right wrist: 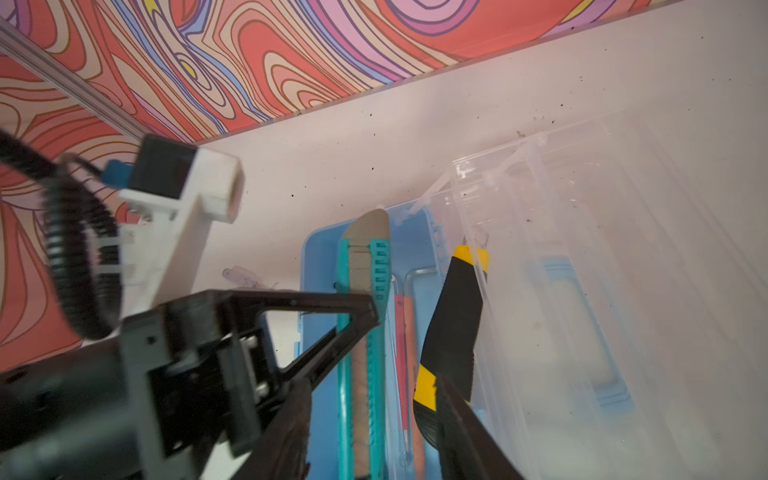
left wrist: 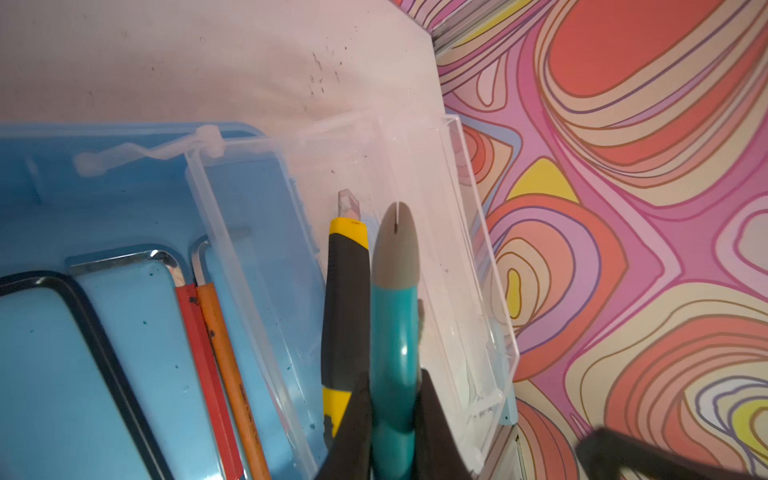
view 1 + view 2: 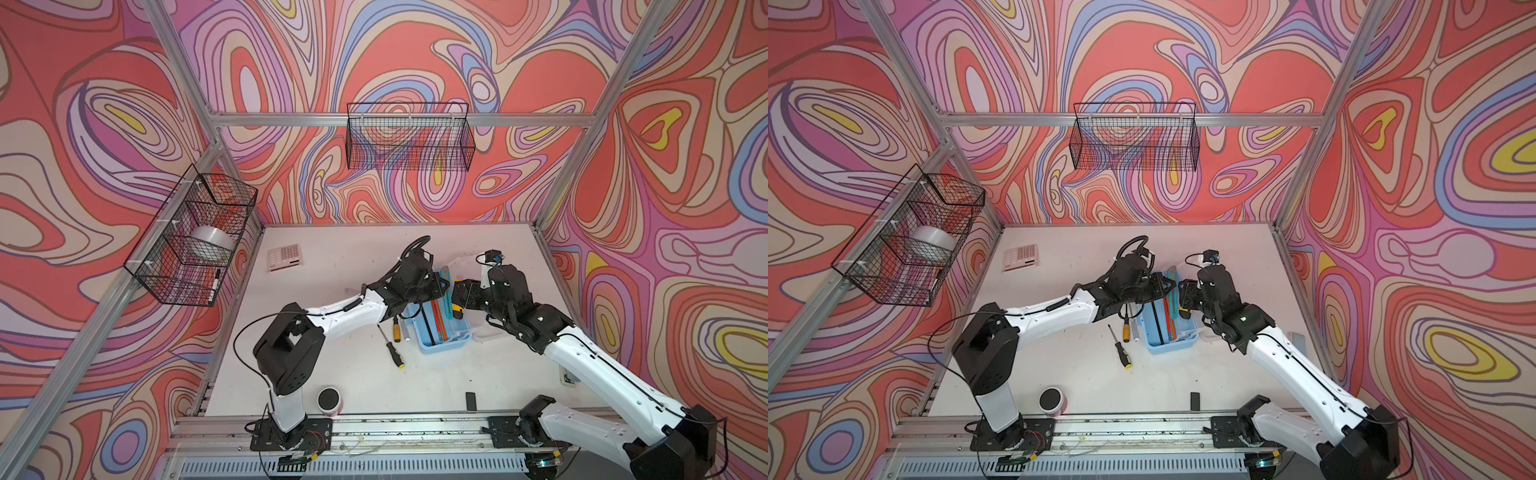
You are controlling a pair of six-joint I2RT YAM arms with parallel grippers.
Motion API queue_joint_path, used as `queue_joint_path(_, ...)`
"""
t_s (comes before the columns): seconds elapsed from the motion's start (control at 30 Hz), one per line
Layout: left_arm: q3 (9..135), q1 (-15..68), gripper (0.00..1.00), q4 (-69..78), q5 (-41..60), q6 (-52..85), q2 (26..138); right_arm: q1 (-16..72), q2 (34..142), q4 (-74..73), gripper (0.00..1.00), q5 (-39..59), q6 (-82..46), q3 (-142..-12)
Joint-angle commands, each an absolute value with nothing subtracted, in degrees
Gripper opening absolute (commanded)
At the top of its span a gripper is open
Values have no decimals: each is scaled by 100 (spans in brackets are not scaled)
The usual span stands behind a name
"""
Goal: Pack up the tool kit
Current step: 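Lift the teal utility knife with the left gripper and carry it over the box, then lower the teal knife into the box beside the yellow knife and release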
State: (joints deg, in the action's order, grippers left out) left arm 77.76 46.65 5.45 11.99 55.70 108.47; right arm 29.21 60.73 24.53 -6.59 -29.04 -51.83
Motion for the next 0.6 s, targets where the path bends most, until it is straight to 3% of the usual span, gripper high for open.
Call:
queue_joint_path(0.0,8239,4639,0,393,1306,5544,11241,2857,5929,2496,49,-617,-2894,-5266)
queue_joint_path(0.2,8802,4634,0,-7,1345,5550,11764,2782,5883,2470,49,-565,-2835,-5254)
queue_joint_path(0.3,8859,4631,26,-181,1237,5515,11805,2763,5903,2504,52,-531,-2796,-5256)
queue_joint_path(0.4,8846,4602,41,-222,1180,5468,11780,2743,5906,2509,56,-536,-2786,-5247)
queue_joint_path(0.57,8855,4534,44,-289,1187,5389,11711,2735,5915,2515,57,-511,-2803,-5222)
